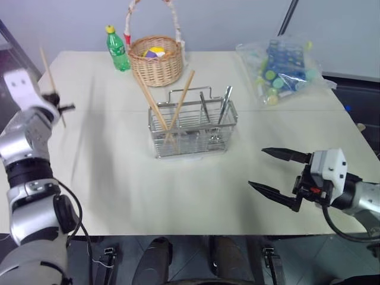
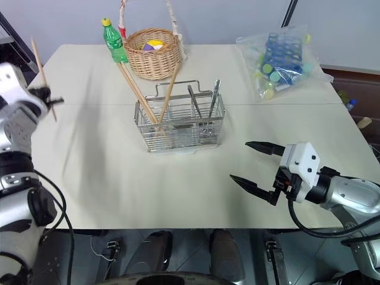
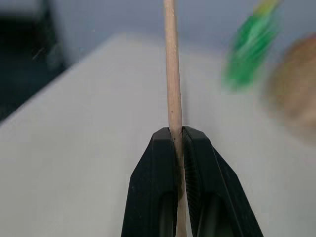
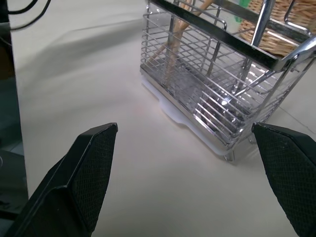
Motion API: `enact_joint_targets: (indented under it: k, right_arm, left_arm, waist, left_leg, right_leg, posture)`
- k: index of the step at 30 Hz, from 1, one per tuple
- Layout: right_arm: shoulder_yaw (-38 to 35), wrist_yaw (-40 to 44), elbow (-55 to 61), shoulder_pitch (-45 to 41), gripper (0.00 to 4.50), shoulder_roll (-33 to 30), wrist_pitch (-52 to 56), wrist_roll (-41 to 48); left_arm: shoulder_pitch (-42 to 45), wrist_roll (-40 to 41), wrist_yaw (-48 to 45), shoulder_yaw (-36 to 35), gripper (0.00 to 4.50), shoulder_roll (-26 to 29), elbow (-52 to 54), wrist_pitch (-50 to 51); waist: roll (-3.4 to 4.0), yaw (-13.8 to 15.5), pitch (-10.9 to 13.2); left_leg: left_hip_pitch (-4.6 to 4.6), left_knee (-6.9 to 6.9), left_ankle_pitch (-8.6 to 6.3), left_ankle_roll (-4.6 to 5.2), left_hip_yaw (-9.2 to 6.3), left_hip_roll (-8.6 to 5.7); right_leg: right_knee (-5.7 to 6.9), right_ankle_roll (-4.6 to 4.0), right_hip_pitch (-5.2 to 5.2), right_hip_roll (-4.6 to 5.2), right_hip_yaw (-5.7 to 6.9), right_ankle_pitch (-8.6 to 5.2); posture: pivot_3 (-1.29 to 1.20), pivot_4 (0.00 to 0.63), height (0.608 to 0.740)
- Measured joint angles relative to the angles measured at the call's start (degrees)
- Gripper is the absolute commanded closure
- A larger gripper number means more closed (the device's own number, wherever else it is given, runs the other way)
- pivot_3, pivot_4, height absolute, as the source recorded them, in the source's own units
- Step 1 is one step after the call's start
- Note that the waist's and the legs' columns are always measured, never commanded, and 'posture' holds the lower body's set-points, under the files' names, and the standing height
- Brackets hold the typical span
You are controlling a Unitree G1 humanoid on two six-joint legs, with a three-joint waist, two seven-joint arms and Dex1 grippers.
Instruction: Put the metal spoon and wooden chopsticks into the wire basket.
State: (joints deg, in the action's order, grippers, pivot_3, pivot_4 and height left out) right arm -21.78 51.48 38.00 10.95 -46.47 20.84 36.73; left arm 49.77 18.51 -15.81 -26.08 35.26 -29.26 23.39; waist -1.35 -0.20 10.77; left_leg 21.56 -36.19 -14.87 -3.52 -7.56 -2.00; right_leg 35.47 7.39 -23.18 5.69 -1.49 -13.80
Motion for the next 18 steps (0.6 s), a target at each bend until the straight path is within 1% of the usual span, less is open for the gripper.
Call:
enact_joint_targets:
  k: [2, 4, 6, 8, 12, 18]
  right_arm:
    - [0.00, -1.21, 1.30, -0.02, 0.00, 0.45, 0.26, 0.57]
    - [-0.07, -2.38, 2.33, -0.01, 0.00, 0.50, 0.76, 0.80]
    - [-0.27, -3.80, 2.83, 0.22, 0.00, 1.01, 1.55, 1.42]
    - [-0.58, -5.12, 3.43, 0.47, 0.00, 1.64, 2.38, 2.37]
    - [-1.25, -6.70, 4.31, 0.58, 0.00, 1.97, 3.22, 3.41]
    - [-1.32, -6.62, 4.69, 1.33, 0.00, 1.97, 3.15, 3.41]
  left_arm:
    - [1.09, 4.63, -7.35, 0.31, 4.46, -2.61, 5.73, -4.35]
    - [1.54, 9.21, -13.26, 0.57, 4.46, -5.05, 10.43, -6.15]
    - [1.76, 13.36, -17.24, 1.09, 4.46, -6.89, 13.55, -5.80]
    - [1.78, 16.64, -20.15, 2.12, 4.46, -7.43, 15.76, -3.83]
    - [1.87, 21.01, -22.71, 2.80, 4.46, -7.80, 19.07, -0.79]
    - [2.18, 26.21, -23.45, 4.65, 4.46, -11.10, 23.32, 3.62]
  waist:
    - [0.00, -0.08, 0.00]
    - [0.01, -0.39, -0.01]
    - [0.02, -0.82, 0.00]
    - [0.03, -0.99, 0.00]
    - [0.02, -0.74, 0.00]
    - [0.02, -0.42, 0.00]
  left_leg:
    - [-0.01, 0.01, 0.00, -0.01, 0.02, -0.02]
    - [-0.03, 0.02, 0.00, 0.00, 0.04, -0.03]
    - [-0.09, 0.03, 0.00, 0.01, 0.05, -0.02]
    - [-0.11, 0.02, 0.00, 0.02, 0.05, -0.01]
    - [-0.10, -0.03, 0.00, 0.02, 0.04, -0.01]
    - [-0.08, -0.04, 0.00, 0.02, 0.03, -0.03]
  right_leg:
    - [-0.01, 0.00, 0.01, 0.04, -0.01, 0.00]
    - [0.00, 0.00, 0.01, 0.05, -0.01, 0.00]
    - [0.06, 0.00, 0.00, 0.04, -0.01, 0.00]
    - [0.13, 0.00, 0.00, 0.01, -0.01, 0.00]
    - [0.14, 0.00, 0.03, 0.01, -0.01, 0.00]
    - [0.07, 0.01, 0.07, 0.01, -0.01, 0.00]
  posture:
    - [0.00, 0.150, 0.740]
    - [0.00, 0.150, 0.740]
    - [0.00, 0.150, 0.740]
    - [0.00, 0.150, 0.740]
    - [0.00, 0.150, 0.740]
    - [0.00, 0.150, 0.740]
